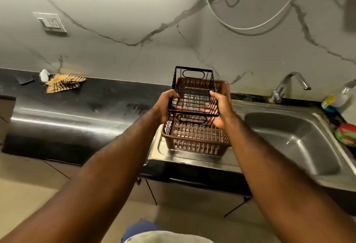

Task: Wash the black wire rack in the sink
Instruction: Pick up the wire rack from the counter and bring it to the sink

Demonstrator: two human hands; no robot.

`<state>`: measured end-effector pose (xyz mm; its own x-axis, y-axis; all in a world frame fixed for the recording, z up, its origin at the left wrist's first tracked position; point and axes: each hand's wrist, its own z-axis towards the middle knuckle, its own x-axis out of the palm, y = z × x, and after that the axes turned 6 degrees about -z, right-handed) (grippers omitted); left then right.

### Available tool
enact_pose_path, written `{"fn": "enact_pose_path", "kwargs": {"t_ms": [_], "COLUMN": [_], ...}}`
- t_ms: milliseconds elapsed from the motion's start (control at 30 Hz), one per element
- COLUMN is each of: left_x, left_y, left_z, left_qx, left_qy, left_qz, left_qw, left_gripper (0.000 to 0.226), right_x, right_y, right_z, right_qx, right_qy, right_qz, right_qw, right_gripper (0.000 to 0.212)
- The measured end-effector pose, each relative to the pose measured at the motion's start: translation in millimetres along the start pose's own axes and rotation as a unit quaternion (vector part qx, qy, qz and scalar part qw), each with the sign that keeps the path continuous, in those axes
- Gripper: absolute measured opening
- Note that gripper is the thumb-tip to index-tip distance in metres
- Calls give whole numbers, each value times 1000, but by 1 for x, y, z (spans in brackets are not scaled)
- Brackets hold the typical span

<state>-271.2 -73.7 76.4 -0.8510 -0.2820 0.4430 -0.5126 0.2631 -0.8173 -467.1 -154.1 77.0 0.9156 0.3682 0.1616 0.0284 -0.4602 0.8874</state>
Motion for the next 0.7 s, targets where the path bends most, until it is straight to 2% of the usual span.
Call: {"fn": "enact_pose_path", "kwargs": {"t_ms": [133,167,267,300,400,500,700], "left_x": [22,25,27,30,36,43,67], "left_y": [14,15,18,17,17,16,17], "left_z": [4,5,20,23,35,53,86], "left_qx": [-6,-5,7,9,2,-10,-40], "left_qy": [-12,-25,-47,-45,-28,-14,-22], "left_qz": [23,32,54,61,54,67,85], "left_qw": [1000,999,997,997,998,998,995], "left_gripper": [23,29,67,67,36,18,27], "right_x": [-31,-35,-45,-47,-55,-66,-96], "right_y": [-5,-6,-10,-11,-9,-3,11], "right_z": [-2,-2,0,2,12,22,41], "right_qx": [5,5,5,7,10,9,-7], "right_qy": [8,10,9,9,-3,-6,-11], "right_qz": [8,8,22,23,19,28,8], "right_qw": [1000,1000,1000,1000,1000,1000,1000], "right_gripper": [64,58,34,32,31,30,29]}}
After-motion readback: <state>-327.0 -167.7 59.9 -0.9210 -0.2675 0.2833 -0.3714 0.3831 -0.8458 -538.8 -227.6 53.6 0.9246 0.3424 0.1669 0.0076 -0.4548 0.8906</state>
